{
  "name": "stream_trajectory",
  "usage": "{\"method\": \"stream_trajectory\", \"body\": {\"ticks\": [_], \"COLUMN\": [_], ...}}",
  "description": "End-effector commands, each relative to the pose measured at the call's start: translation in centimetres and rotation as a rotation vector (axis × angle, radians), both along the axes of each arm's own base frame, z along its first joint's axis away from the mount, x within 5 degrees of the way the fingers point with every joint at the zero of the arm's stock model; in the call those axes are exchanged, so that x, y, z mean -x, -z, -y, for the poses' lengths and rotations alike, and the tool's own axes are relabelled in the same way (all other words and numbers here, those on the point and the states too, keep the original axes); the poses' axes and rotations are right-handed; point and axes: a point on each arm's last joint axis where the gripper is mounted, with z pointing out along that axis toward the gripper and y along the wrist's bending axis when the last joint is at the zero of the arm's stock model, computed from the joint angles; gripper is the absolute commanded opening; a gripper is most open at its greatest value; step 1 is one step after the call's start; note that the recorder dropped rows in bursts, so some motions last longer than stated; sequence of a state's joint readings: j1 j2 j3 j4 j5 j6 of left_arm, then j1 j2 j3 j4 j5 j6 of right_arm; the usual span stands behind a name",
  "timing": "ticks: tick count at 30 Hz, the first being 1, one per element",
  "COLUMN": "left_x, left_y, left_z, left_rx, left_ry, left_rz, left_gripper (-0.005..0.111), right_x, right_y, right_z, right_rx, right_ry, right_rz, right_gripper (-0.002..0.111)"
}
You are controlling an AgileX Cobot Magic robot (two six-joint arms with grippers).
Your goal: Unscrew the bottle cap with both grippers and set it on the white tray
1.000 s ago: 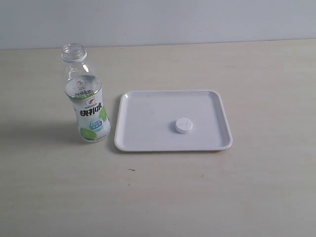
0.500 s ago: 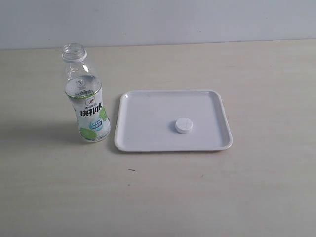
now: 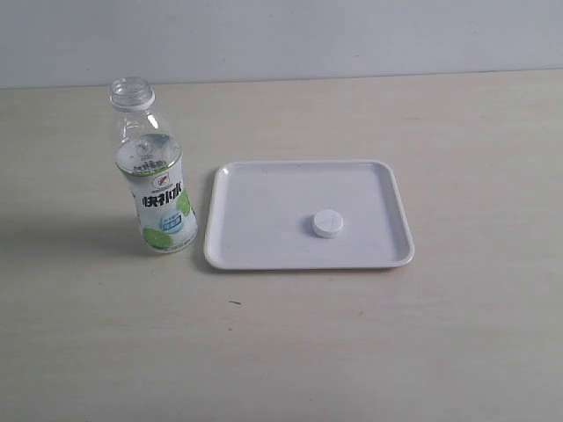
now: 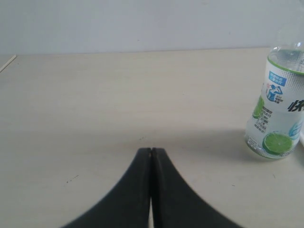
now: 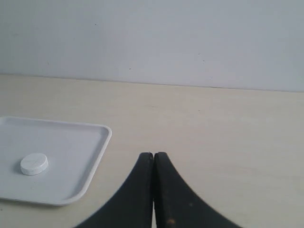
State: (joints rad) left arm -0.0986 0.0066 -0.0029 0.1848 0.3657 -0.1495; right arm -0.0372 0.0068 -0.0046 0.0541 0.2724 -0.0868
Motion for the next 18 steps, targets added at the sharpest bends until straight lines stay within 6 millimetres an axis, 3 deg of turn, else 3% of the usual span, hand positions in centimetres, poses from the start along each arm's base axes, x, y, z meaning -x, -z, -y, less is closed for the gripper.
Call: {"method": "stream_trajectory", "body": {"ticks": [1, 5, 18], "left_x": [0.03, 0.03, 0.03], "left_y": [0.05, 0.05, 0.05], "left_z": [0.06, 0.06, 0.06], "left_rx": [0.014, 0.014, 0.014], "left_ry": [0.005, 0.005, 0.005], "left_rz": [0.005, 0.005, 0.005], "left_gripper": [0.000, 0.000, 0.000], "right_x": [0.04, 0.04, 0.04], "right_y": [0.13, 0.15, 0.15], "right_z": [0.04, 0.02, 0.02], "right_rx": [-0.008, -0.099, -0.097], "right_ry": [0.008, 0.023, 0.023], "right_rz": [0.001, 0.001, 0.001], "right_gripper": [0.000, 0.000, 0.000]}}
